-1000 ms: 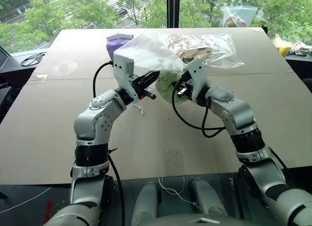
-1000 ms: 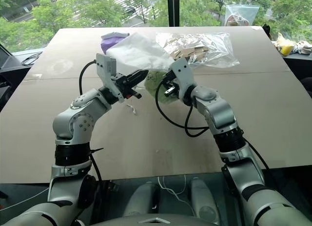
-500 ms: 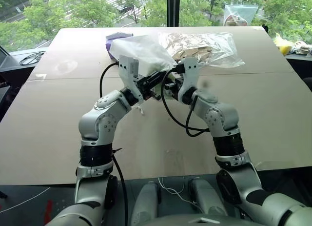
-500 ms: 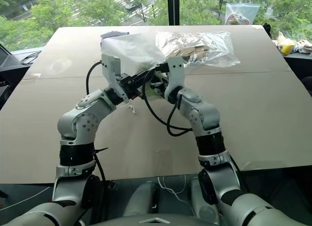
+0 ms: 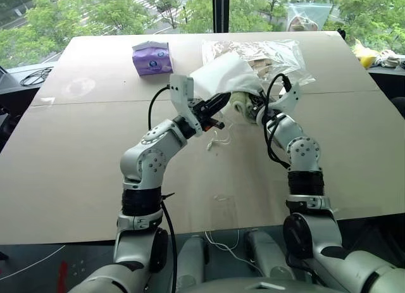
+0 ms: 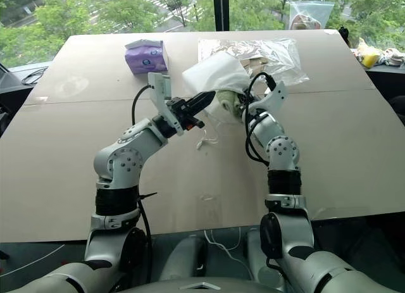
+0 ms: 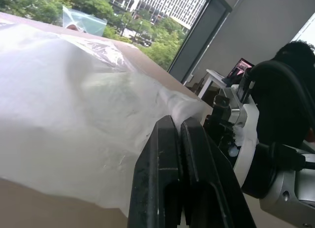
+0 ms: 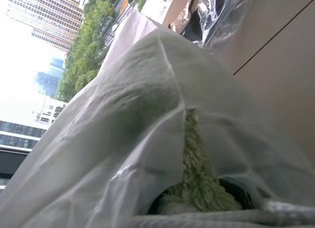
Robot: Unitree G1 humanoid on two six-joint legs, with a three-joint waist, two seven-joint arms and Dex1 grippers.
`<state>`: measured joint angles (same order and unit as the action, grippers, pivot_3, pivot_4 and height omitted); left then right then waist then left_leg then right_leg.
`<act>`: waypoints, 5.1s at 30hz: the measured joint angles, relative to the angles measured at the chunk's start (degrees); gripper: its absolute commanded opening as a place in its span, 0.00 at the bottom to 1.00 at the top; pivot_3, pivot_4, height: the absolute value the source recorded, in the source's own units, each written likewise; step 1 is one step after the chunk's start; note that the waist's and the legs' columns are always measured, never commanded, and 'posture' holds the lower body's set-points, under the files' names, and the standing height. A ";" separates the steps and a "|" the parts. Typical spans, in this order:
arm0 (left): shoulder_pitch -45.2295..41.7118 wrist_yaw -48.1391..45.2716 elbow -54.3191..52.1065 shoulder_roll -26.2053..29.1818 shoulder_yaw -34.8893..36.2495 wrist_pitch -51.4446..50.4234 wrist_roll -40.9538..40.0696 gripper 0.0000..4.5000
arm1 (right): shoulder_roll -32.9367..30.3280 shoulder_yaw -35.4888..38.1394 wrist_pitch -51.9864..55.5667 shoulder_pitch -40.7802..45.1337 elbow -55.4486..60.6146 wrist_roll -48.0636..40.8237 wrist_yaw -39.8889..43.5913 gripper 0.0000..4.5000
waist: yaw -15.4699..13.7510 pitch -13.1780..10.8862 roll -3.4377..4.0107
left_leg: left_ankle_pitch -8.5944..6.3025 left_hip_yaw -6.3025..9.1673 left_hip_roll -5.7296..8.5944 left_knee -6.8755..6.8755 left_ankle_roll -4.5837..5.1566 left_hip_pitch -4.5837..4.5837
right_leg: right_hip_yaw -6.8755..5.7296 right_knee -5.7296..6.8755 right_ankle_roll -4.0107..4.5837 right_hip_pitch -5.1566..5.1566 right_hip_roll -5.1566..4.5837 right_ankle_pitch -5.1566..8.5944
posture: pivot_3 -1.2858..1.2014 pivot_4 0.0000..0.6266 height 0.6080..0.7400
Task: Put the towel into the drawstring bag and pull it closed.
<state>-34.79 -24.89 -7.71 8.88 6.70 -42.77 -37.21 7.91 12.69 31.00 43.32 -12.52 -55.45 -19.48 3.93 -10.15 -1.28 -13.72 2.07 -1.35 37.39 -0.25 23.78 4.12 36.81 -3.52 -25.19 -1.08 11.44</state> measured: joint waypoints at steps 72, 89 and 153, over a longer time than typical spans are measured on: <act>-5.50 -6.95 9.30 11.84 13.57 -0.39 -13.88 0.90 | -25.54 -12.48 -12.42 -6.68 -0.70 41.00 42.70 0.00 | -1.37 0.00 -0.01 | 0.09 -0.06 0.02 0.07 -0.13 -0.05 | 0.09 0.02 -0.01 0.02 0.02 -0.03 | 0.52 0.24 1.00; 13.53 -30.62 8.13 31.00 -11.92 16.82 12.93 0.90 | -24.21 -12.40 -11.23 -5.37 -0.02 42.49 43.05 0.00 | -1.55 -0.01 0.07 | 0.13 -0.09 0.00 0.02 -0.19 -0.07 | 0.07 0.04 0.01 0.00 0.00 -0.02 | 0.52 0.24 1.00; 11.47 -13.69 11.38 9.34 -20.91 22.01 37.80 0.01 | -23.22 -11.77 -10.63 -6.45 1.49 43.94 42.29 0.00 | -1.55 0.15 0.25 | 0.24 -0.07 0.01 0.05 -0.02 -1.15 | 0.11 0.07 -0.13 1.03 0.04 0.06 | 0.52 0.24 1.00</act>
<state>-23.33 -38.58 3.67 18.22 -14.21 -20.76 0.60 -15.31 0.92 20.37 36.87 -11.03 -11.51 22.80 2.38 -10.00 -1.03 -13.48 2.00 -1.34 37.44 -0.27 22.63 4.23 36.88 -3.64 -24.16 -1.04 11.49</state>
